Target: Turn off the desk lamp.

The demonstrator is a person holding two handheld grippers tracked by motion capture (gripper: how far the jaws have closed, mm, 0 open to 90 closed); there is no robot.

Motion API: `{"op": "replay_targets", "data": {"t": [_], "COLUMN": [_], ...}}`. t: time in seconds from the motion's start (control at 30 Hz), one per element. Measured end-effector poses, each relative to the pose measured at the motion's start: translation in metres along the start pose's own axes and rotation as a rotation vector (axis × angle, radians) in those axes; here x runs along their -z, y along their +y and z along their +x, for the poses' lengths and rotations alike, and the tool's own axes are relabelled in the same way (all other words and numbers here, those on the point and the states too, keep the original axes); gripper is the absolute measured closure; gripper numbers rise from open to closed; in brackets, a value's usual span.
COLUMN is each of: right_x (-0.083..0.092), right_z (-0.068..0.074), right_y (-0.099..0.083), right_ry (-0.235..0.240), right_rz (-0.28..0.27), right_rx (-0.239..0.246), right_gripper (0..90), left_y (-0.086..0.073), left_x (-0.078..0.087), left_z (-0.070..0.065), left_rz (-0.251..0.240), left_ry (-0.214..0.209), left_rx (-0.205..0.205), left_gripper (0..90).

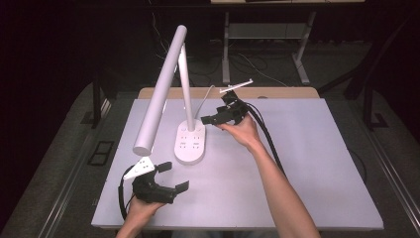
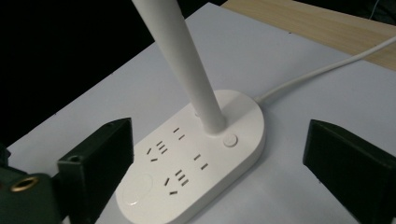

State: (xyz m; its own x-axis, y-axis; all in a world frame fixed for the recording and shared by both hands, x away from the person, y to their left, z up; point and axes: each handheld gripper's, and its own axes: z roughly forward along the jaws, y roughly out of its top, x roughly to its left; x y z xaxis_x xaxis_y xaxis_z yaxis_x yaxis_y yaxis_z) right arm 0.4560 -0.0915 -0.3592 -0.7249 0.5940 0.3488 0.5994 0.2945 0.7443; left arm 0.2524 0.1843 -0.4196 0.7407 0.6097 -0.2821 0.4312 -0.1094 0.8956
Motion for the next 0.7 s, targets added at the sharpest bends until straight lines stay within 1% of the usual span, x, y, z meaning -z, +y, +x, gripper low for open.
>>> {"op": "replay_targets", "data": {"t": [0.07, 0.1, 0.13, 0.2, 0.27, 0.3, 0.33, 0.37, 0.43, 0.47, 0.6, 0.7], "right_x": [-0.003, -0.005, -0.009, -0.013, -0.014, -0.018, -0.018, -0.019, -0.025, -0.030, -0.041, -0.046], "right_z": [-0.002, -0.003, -0.006, -0.009, -0.010, -0.013, -0.013, -0.014, -0.016, -0.018, -0.018, -0.018], "right_y": [-0.001, -0.001, -0.002, -0.003, -0.004, -0.005, -0.005, -0.006, -0.008, -0.010, -0.014, -0.017], "right_ry": [0.004, 0.003, 0.005, 0.009, 0.009, 0.014, 0.014, 0.020, 0.024, 0.030, 0.036, 0.039], "right_rz": [-0.008, -0.011, -0.022, -0.031, -0.034, -0.035, -0.035, -0.033, -0.035, -0.029, -0.006, 0.007], "right_rx": [-0.009, -0.014, -0.022, -0.038, -0.042, -0.054, -0.054, -0.067, -0.072, -0.078, -0.090, -0.089], "right_gripper": [15.3, 17.2, 21.5, 23.0, 23.6, 25.3, 25.3, 26.3, 28.8, 30.9, 34.8, 38.3], "left_y": [0.000, 0.000, 0.000, 0.000, 0.000, 0.001, 0.001, 0.001, 0.001, 0.001, 0.001, 0.000], "left_x": [0.000, 0.000, 0.001, 0.002, 0.003, 0.003, 0.004, 0.004, 0.004, 0.004, 0.004, 0.003], "left_z": [0.001, 0.001, 0.002, 0.003, 0.003, 0.004, 0.004, 0.004, 0.004, 0.004, 0.004, 0.005], "left_rz": [0.002, 0.003, -0.001, -0.007, -0.012, -0.014, -0.018, -0.018, -0.019, -0.017, -0.016, -0.017], "left_ry": [0.000, 0.002, 0.005, 0.006, 0.011, 0.011, 0.012, 0.012, 0.012, 0.012, 0.012, 0.012], "left_rx": [-0.001, -0.001, 0.003, 0.007, 0.009, 0.012, 0.015, 0.015, 0.018, 0.016, 0.015, 0.017], "left_gripper": [0.0, 0.0, 0.0, 0.0, 0.0, 0.0, 0.0, 0.0, 0.0, 0.0, 0.0, 0.0]}}
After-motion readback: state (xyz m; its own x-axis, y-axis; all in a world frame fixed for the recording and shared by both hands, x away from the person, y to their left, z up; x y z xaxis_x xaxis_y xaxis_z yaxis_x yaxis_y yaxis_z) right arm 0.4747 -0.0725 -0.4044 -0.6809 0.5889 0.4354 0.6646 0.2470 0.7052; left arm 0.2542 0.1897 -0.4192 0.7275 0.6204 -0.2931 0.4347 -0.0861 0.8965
